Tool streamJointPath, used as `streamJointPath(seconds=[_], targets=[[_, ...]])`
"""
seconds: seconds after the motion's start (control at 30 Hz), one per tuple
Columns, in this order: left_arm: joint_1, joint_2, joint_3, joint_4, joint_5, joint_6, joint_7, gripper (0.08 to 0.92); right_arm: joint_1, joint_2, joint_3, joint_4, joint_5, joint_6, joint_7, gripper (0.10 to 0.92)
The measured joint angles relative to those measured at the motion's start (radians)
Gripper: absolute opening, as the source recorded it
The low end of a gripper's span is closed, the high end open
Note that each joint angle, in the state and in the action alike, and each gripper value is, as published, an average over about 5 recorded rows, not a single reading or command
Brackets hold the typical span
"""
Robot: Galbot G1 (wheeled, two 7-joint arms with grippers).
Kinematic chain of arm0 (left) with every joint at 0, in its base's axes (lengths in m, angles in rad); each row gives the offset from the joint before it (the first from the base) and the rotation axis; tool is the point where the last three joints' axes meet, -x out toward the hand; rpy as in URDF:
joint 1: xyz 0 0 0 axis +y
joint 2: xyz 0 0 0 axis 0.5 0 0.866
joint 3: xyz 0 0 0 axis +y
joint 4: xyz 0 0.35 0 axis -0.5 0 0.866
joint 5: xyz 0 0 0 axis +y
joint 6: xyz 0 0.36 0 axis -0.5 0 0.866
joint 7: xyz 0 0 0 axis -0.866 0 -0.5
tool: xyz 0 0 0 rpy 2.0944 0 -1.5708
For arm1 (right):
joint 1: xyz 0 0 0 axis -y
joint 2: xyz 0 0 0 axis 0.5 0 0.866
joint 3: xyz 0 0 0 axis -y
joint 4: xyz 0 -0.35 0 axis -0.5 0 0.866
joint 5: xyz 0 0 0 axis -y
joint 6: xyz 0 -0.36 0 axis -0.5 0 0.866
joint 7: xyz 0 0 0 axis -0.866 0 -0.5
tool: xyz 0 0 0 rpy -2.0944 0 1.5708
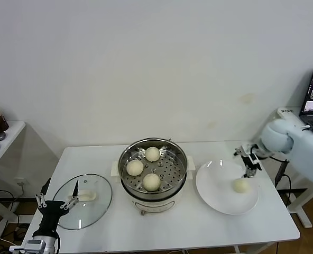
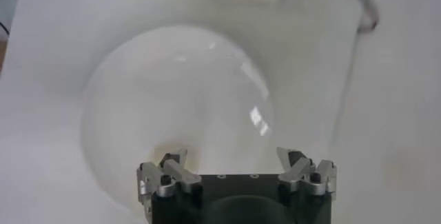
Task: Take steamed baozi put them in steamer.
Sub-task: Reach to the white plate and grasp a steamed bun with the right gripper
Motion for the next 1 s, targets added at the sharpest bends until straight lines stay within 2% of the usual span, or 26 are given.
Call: streamJointPath(seconds=[0.4, 1.0], targets=[[0.015, -0.001, -0.019, 0.003, -0.001, -0.002, 0.000, 0.823, -0.227, 0.050, 0.209, -0.151, -0.102, 0.011, -0.001, 0.823], [0.015, -0.008, -0.020, 0.010, 0.001, -0.005, -0.002, 0.823, -0.299, 0.184, 0.290, -0.323, -0.175, 0.078, -0.035, 0.822]])
